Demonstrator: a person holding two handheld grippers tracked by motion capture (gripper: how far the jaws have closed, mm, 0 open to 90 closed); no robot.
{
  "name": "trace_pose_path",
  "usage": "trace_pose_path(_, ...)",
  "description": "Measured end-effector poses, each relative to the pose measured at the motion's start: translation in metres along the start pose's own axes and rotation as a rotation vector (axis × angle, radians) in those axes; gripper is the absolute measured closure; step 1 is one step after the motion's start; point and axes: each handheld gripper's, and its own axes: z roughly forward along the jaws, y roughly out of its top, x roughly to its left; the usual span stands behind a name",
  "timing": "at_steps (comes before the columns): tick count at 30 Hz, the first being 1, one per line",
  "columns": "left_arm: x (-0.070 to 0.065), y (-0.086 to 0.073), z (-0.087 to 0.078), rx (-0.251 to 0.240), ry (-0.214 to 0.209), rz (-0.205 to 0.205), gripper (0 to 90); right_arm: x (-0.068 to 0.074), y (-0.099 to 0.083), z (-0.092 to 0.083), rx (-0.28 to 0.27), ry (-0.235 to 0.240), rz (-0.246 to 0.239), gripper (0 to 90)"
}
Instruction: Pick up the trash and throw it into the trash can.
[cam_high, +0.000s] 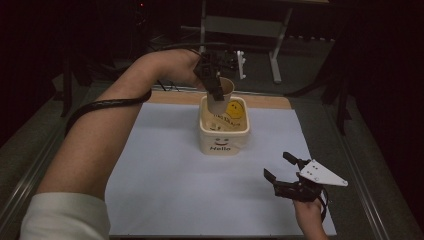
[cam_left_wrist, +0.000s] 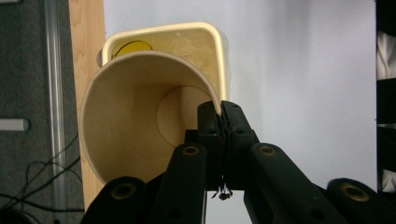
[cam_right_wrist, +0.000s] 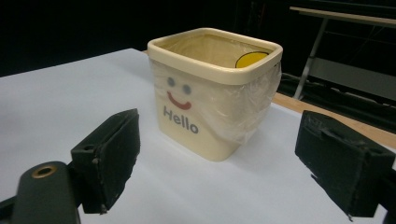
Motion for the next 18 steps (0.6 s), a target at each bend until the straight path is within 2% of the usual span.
trace_pose_path(11, 0.018, 0.008, 0.018, -0.005, -0.004, -0.060, 89.0, -0.001, 0.000, 0.000, 0.002, 0.002, 0.001, 14.1)
trace_pose_path(18, 0.028, 0.011, 0.033, 0.021, 0.039, -0.093, 88.8, 0.000, 0.000, 0.000, -0.001, 0.004, -0.003, 14.1)
